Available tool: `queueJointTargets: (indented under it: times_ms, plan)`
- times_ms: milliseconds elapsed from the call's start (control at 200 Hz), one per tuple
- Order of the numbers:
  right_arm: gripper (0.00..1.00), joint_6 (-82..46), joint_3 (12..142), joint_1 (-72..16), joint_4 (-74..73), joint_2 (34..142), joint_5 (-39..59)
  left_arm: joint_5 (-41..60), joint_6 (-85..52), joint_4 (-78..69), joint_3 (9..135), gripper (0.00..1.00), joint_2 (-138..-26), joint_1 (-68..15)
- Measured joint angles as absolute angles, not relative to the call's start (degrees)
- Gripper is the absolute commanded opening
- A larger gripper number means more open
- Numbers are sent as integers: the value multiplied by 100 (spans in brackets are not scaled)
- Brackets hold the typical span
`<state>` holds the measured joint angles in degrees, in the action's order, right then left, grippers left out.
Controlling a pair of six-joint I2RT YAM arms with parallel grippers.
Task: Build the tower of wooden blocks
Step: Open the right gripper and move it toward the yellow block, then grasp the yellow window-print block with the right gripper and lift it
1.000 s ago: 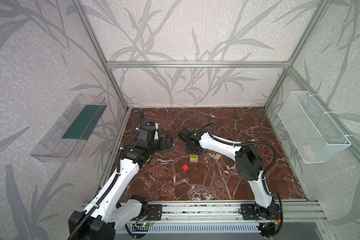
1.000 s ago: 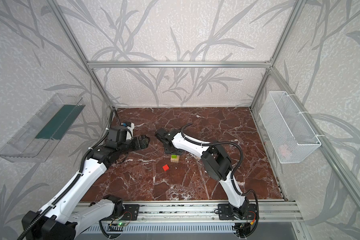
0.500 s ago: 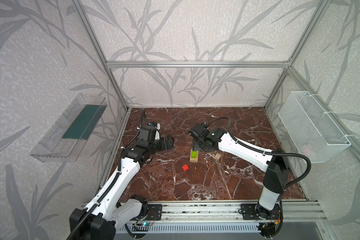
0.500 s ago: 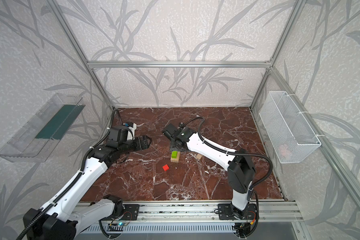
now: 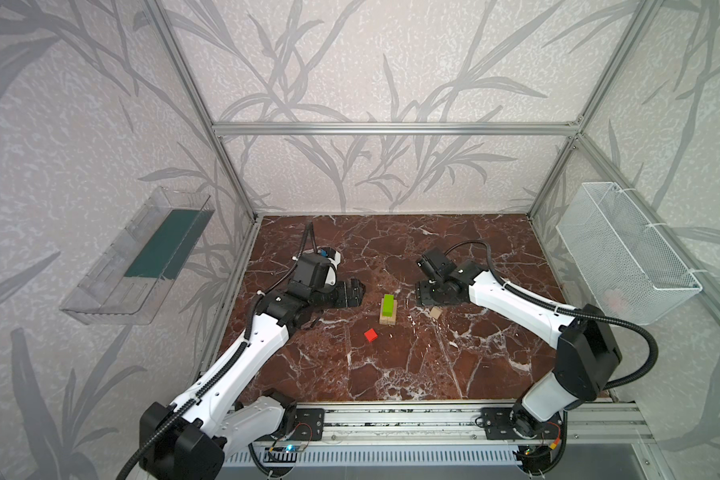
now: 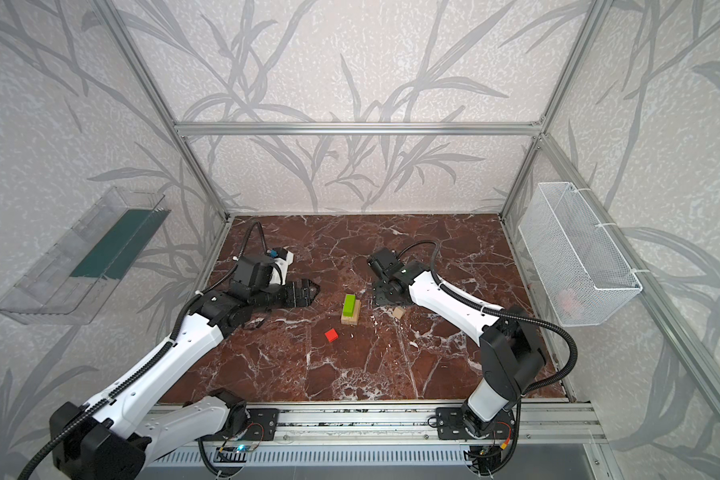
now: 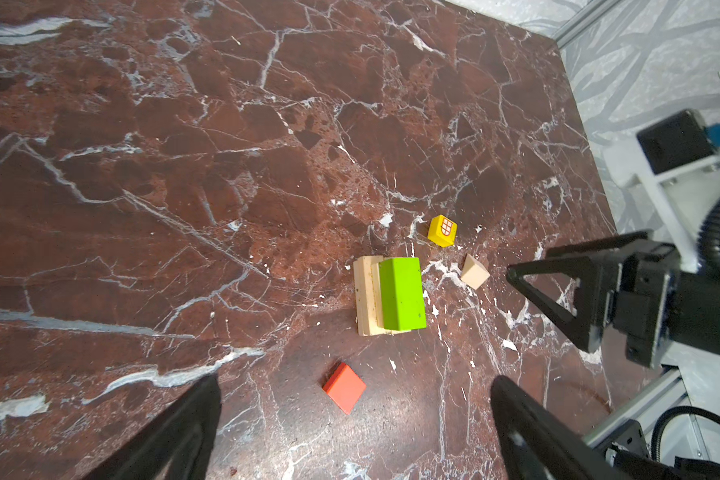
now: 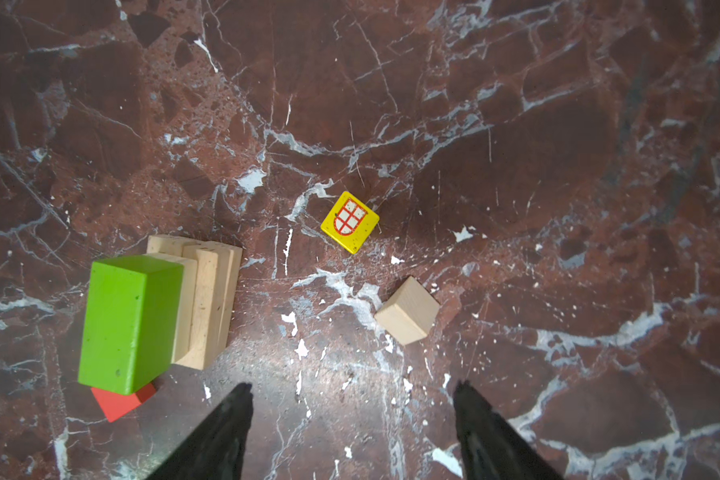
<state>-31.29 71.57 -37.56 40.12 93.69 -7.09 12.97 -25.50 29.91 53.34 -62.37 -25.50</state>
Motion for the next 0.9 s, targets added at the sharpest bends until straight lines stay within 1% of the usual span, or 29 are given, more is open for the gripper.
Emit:
queueJointTargets:
  times_ms: [105, 230, 415, 765, 900]
  plan:
    - [75, -2646, 7207, -3485, 3817, 9655, -309, 1208, -2541, 2989, 5308, 99, -6246, -2757]
    - [71, -2143, 7520, -3284, 3715, 10309, 60, 1186, -2523, 2976, 5277, 99, -6254, -2897]
    - [71, -1581, 7913, -3194, 3629, 11052, 250, 1079, -2499, 2974, 5269, 99, -6261, -2915]
    - [71, -884, 8648, -3074, 3682, 11651, 325, 860, -2392, 2974, 5269, 99, -6252, -2915]
    - [68, -718, 8801, -3068, 3743, 11907, 401, 845, -2373, 2974, 5269, 99, -6252, -2912]
